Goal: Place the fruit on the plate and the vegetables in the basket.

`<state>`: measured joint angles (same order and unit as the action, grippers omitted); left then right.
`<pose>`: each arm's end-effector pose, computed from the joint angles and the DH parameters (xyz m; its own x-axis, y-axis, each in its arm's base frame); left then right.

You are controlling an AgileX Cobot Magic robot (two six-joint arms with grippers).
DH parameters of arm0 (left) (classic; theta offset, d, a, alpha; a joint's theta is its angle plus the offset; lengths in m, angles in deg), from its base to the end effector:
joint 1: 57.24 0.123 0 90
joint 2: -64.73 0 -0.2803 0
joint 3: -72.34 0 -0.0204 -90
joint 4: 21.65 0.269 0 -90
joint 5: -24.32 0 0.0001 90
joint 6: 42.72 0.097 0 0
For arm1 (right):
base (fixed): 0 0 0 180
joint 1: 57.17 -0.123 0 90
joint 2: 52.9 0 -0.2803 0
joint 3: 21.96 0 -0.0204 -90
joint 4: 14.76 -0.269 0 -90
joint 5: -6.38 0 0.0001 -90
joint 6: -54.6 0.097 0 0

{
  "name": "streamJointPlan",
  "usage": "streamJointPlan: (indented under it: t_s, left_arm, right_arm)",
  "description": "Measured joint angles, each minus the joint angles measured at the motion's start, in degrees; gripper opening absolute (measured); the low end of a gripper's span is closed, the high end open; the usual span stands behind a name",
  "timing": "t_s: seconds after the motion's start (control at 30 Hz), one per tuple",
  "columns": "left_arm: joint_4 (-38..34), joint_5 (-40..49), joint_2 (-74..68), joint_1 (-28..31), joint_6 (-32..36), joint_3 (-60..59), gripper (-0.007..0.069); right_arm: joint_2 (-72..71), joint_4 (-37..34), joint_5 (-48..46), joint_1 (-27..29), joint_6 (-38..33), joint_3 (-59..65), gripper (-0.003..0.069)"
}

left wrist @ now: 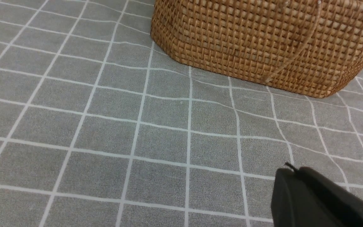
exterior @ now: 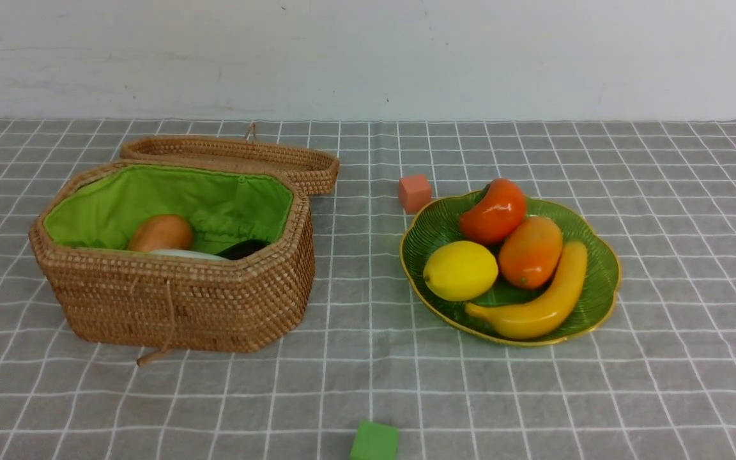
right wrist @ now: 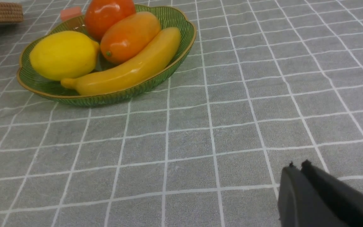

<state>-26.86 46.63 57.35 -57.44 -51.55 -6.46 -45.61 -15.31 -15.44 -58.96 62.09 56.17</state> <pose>0.0810 -0.0036 0.1666 -0.3154 -0.2348 -0.9195 -0.0394 0.9713 -0.2345 0.0810 0.0029 0.1715 -0.2982 0.1299 -0.9456 0.0069 0.9910 0.1340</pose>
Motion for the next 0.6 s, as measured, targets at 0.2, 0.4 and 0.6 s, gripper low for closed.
streamJointPlan:
  t_s: [0.2, 0.4, 0.6]
  left_arm:
    - [0.0, 0.0, 0.0, 0.0, 0.0, 0.0, -0.0008]
    - [0.0, 0.0, 0.0, 0.0, 0.0, 0.0, -0.0003]
    - [0.0, 0.0, 0.0, 0.0, -0.1, 0.0, 0.0001]
  right_arm:
    - [0.0, 0.0, 0.0, 0.0, 0.0, 0.0, 0.0031]
    - [0.0, 0.0, 0.0, 0.0, 0.0, 0.0, 0.0034]
    - [0.0, 0.0, 0.0, 0.0, 0.0, 0.0, 0.0034]
